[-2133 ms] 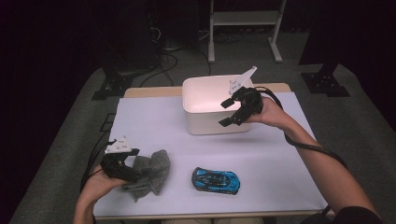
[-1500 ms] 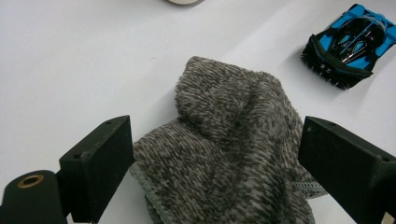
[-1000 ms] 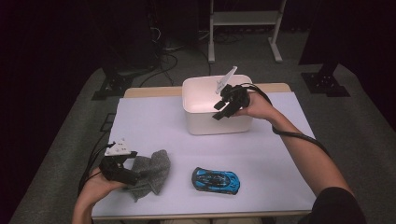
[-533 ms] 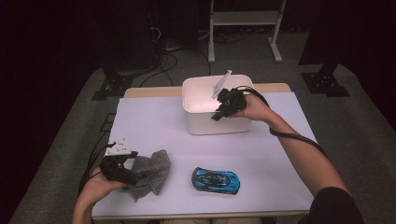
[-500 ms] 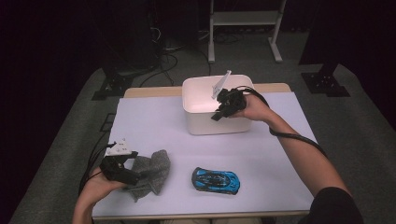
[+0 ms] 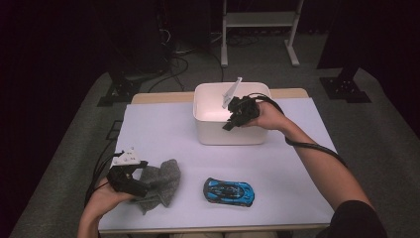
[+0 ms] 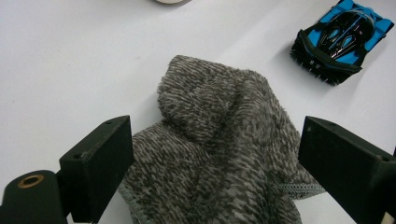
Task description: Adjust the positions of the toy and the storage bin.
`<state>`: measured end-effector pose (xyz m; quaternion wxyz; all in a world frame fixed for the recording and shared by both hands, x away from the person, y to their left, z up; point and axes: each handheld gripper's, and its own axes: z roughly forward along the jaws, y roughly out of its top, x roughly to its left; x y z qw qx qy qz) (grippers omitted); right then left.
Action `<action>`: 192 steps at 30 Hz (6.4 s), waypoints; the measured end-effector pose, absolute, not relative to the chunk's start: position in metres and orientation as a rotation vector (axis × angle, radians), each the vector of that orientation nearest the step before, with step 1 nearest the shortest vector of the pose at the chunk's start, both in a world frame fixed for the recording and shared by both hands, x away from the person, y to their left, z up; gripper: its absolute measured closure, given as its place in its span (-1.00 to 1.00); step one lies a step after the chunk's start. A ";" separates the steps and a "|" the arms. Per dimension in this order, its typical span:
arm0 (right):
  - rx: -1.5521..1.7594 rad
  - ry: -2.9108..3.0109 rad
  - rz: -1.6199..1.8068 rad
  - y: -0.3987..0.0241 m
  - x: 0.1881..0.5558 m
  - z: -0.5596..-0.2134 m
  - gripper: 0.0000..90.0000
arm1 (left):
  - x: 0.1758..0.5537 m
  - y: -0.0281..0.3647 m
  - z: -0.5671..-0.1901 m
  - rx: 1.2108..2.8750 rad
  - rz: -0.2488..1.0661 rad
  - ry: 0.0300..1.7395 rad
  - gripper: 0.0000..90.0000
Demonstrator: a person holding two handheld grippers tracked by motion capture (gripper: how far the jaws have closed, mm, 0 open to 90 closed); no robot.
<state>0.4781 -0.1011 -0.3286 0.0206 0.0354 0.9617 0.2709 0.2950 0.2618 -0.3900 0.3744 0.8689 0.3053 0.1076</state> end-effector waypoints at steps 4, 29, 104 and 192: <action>0.095 2.992 0.829 -0.097 0.469 -0.328 0.93 | 0.295 0.261 -0.389 2.223 0.273 0.774 -0.79; 0.089 3.016 0.834 -0.096 0.422 -0.328 0.93 | 0.291 0.259 -0.384 2.219 0.281 0.752 -0.79; 0.120 2.962 1.143 -0.125 0.313 -0.376 -0.58 | 0.291 0.254 -0.392 2.223 0.254 0.730 -0.80; 0.137 2.965 0.977 -0.103 0.314 -0.447 -0.44 | 0.289 0.256 -0.392 2.217 0.260 0.734 -0.80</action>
